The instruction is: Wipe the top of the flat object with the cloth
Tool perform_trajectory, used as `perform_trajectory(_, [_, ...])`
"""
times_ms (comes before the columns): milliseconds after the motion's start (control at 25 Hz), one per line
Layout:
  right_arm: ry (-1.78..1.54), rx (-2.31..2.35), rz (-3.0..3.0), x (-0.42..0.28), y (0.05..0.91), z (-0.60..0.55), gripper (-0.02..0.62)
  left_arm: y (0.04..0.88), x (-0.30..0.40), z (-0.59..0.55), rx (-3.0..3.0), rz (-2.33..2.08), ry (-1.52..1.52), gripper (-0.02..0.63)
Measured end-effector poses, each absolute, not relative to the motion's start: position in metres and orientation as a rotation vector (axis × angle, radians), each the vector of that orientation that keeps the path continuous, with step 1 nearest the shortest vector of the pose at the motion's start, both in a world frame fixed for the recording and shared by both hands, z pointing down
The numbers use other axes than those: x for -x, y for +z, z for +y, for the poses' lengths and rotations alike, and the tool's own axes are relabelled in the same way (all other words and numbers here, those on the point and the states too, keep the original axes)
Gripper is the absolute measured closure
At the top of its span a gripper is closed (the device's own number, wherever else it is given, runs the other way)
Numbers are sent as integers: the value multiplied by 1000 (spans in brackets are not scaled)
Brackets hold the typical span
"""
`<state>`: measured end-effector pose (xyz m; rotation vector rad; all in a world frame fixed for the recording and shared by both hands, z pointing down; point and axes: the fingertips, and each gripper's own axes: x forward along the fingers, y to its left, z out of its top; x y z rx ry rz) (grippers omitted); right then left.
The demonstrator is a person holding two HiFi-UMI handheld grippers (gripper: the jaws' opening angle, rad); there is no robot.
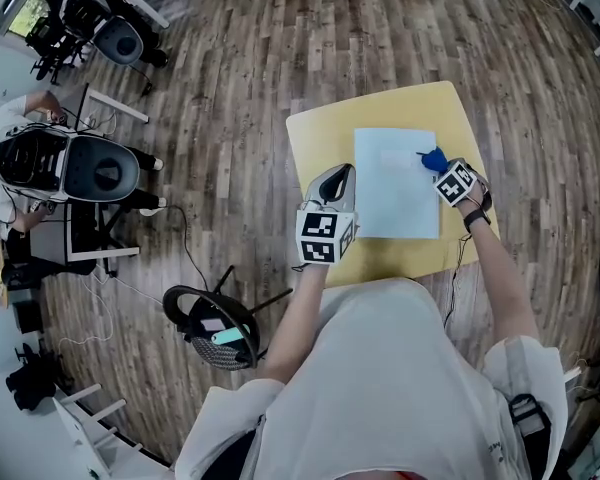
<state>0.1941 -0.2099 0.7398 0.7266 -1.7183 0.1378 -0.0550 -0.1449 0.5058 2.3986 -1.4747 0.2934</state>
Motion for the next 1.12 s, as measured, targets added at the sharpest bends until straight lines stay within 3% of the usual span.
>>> perform_trajectory(200, [127, -726, -1778, -172, 724, -218, 520, 505, 59, -147, -2389, -1488, 299, 601])
perform_trajectory(760, [-96, -332, -2025, 52, 706, -182, 515, 498, 95, -144, -2308, -1609, 294, 601])
perform_trajectory(1120, [-143, -354, -1956, 22, 722, -184, 515, 497, 95, -136, -2304, -1607, 267, 601])
